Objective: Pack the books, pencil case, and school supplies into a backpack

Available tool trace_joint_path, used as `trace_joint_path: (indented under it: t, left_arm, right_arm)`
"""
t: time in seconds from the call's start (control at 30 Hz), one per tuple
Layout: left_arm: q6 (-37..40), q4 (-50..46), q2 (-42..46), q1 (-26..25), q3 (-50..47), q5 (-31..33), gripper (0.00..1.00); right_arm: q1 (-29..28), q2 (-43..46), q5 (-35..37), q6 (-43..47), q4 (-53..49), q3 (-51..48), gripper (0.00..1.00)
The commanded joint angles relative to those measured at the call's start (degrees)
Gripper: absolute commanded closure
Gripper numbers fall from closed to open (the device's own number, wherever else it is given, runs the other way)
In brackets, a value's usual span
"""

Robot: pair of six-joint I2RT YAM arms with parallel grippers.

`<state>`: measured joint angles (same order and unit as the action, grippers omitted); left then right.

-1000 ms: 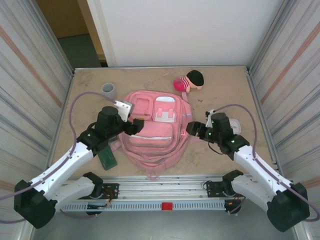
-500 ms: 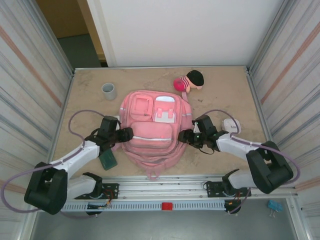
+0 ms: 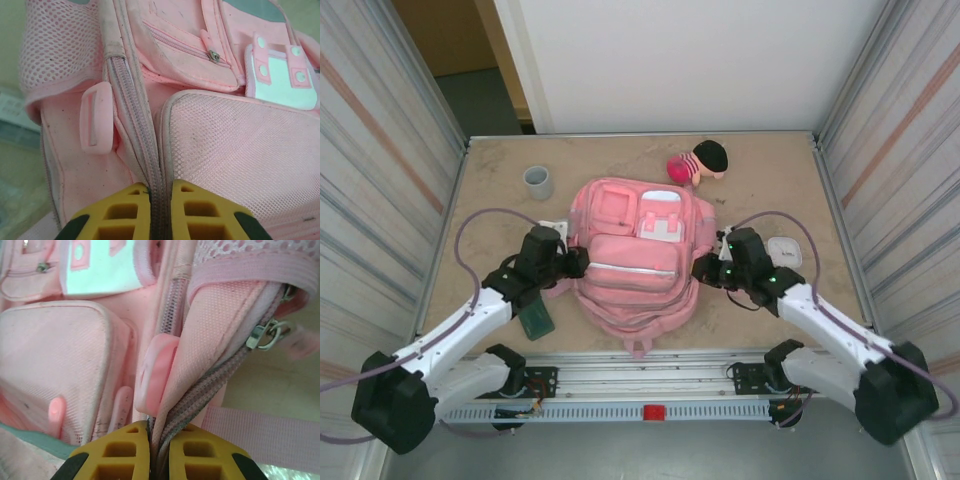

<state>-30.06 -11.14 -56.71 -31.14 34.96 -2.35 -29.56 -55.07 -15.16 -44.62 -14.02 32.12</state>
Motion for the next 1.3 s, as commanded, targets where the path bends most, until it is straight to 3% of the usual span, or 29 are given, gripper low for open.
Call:
trace_joint_path:
  t: [0.0, 0.27, 0.47, 0.6, 1.0, 1.07, 1.13, 1.2, 1.27]
  left_arm:
    - [0.12, 6.95, -0.42, -4.27, 5.78, -0.06, 1.0]
    - [-3.87, 16.78, -11.81, -13.05, 5.96, 0.62, 1.0]
    - [-7.98, 20.97, -18.53, -13.4, 2.71, 2.91, 1.0]
    - [-9.71, 17.68, -16.52, -12.3, 0.37, 6.55, 1.0]
    - [-11.63, 1.98, -0.84, -4.77, -6.24, 13.75, 1.0]
    - [-10.03, 0.55, 1.33, -4.1, -5.85, 14.34, 0.89]
    - [-6.68, -0.34, 3.56, -3.85, -4.75, 14.6, 0.69]
    - [-2.48, -1.53, 4.94, -3.85, -2.99, 14.36, 0.56]
    - [3.37, -2.3, 5.38, -3.94, -0.77, 12.99, 0.47]
  right_arm:
    - [1.9, 8.12, 1.52, 3.56, -5.25, 4.28, 1.0]
    - [13.56, 15.42, -2.22, 6.76, -17.59, 3.26, 1.0]
    - [16.74, 12.41, -5.74, 7.48, -14.3, 0.18, 1.0]
    - [15.04, 10.14, -9.4, 4.88, -6.84, -3.0, 1.0]
    - [-0.76, -5.49, -4.13, 1.35, 6.84, -0.67, 0.98]
    - [-2.4, -6.28, -3.08, 0.7, 6.67, 0.8, 0.89]
    - [-3.13, -5.63, -1.85, 0.69, 4.51, 2.48, 0.71]
    - [-2.76, -4.03, -0.49, 1.63, 0.31, 4.34, 0.56]
    - [-1.26, -2.28, -0.4, 2.97, -3.94, 5.91, 0.49]
